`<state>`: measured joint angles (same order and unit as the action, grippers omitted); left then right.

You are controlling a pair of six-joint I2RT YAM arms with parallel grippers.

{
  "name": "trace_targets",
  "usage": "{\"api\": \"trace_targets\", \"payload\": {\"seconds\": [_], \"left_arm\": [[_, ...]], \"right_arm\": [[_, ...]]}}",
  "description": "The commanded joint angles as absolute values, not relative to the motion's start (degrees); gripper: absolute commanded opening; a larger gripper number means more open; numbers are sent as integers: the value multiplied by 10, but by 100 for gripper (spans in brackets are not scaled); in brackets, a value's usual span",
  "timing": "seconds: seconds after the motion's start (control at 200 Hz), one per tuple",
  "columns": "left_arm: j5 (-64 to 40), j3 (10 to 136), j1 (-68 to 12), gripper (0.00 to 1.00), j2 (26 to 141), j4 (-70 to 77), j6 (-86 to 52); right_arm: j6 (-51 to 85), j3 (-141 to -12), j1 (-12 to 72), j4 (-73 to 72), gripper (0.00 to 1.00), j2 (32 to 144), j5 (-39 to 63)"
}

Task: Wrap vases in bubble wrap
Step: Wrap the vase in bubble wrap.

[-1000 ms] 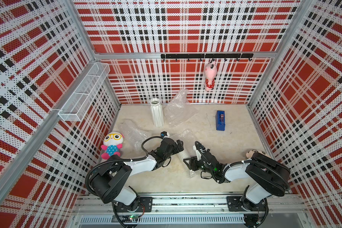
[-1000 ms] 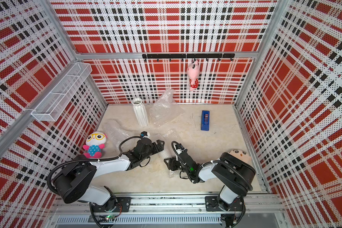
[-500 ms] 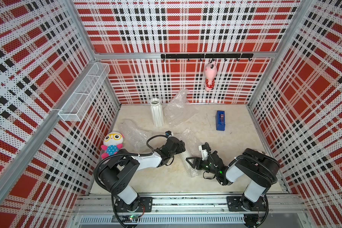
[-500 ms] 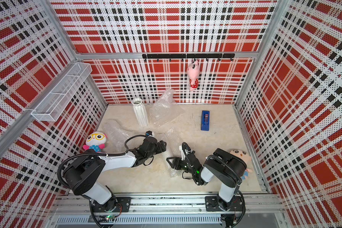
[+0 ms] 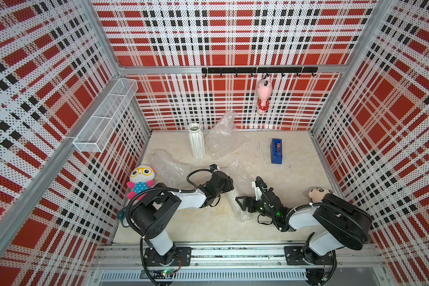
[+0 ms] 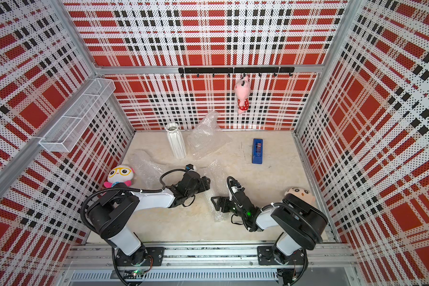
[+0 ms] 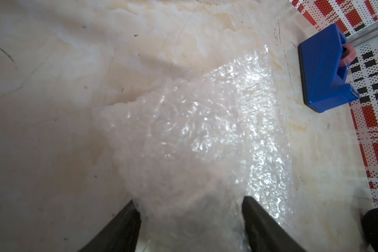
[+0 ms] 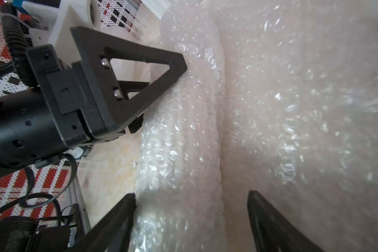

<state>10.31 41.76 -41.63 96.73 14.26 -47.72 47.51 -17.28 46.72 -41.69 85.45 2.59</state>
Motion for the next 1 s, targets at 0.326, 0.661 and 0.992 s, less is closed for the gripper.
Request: {"api": "trace_targets", "payload": {"seconds": [0.326, 0.661, 0.992], "left_arm": [[74, 405, -417, 76, 989, 167, -490], [48, 394, -406, 76, 994, 192, -499], [33, 399, -404, 80, 983, 197, -498]], "right_arm": [[279, -317, 589, -103, 84, 784, -223], [272, -364, 627, -76, 80, 874, -237], [278, -369, 624, -72, 71, 905, -229]]}}
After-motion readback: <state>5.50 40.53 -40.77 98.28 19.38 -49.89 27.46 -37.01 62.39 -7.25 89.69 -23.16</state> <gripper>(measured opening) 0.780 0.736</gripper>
